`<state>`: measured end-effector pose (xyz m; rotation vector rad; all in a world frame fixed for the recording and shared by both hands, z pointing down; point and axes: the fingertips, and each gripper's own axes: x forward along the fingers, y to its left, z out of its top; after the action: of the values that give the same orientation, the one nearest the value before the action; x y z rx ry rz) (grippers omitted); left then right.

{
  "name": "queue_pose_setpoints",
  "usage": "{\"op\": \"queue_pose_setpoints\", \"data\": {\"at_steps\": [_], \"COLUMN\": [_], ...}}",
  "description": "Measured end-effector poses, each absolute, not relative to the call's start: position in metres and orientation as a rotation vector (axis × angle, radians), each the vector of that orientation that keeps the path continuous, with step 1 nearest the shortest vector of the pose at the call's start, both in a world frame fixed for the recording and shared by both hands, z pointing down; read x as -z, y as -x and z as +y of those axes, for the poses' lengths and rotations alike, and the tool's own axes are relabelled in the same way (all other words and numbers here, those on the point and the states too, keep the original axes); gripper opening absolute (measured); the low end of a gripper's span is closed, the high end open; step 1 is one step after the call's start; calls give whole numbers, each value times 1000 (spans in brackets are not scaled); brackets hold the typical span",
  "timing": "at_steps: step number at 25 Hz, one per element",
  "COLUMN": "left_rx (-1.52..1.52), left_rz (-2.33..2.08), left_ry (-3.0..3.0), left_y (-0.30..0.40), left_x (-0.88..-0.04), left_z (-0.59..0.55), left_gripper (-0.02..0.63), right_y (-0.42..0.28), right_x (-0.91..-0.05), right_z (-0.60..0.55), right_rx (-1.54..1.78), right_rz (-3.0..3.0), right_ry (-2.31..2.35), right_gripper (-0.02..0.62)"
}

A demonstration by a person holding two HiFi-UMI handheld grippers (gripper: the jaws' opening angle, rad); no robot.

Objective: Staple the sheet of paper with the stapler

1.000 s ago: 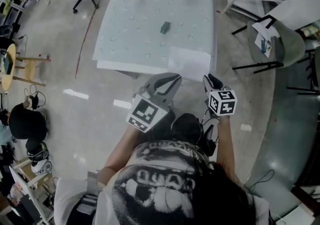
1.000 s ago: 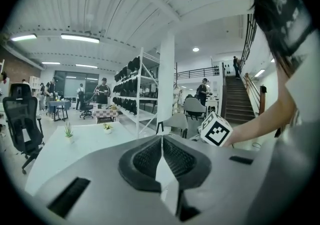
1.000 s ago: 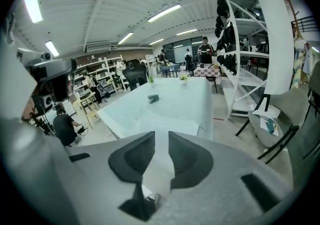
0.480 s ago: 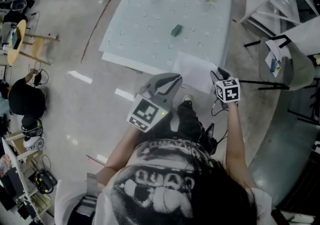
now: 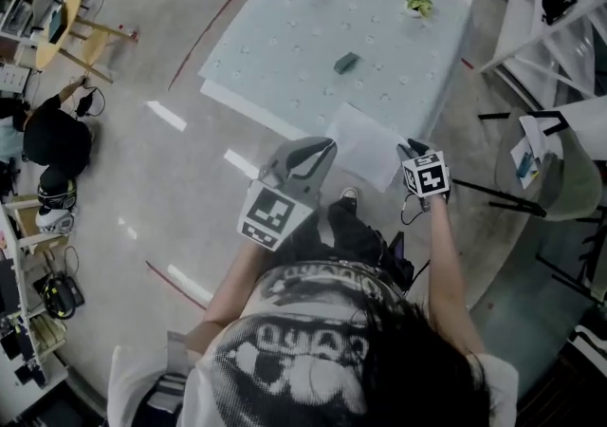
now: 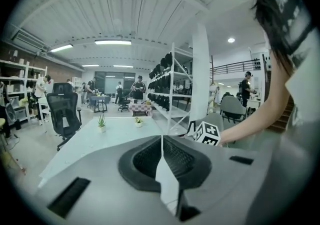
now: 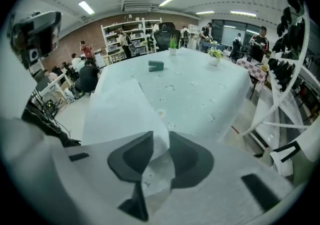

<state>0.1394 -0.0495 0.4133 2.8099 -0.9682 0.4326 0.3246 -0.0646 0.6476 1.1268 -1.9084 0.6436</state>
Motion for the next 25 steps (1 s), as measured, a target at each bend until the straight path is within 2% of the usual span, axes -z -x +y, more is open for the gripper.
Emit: {"op": "queue_pose_setpoints", "data": {"at_steps": [2, 3, 14, 25], "left_rx": [-435, -437, -463, -470], "left_rz": [-1012, -1034, -1235, -1241], "left_ry": [-2796, -2790, -2689, -2678], "left_y": [-142, -143, -135, -84], "left_x": [-414, -414, -417, -417], "left_z": [-50, -51, -43, -82], "left_gripper": [9, 9, 9, 9], "right_y": [-320, -316, -282, -231], "right_x": [-648, -649, -626, -617], "right_z": [-62, -61, -74, -135], "right_rx": [-610, -599, -704, -843], "right_rz": [-1925, -1938, -2155, -2209], "right_ry": [-1093, -1078, -1037, -1053], "right_gripper": [24, 9, 6, 6]}}
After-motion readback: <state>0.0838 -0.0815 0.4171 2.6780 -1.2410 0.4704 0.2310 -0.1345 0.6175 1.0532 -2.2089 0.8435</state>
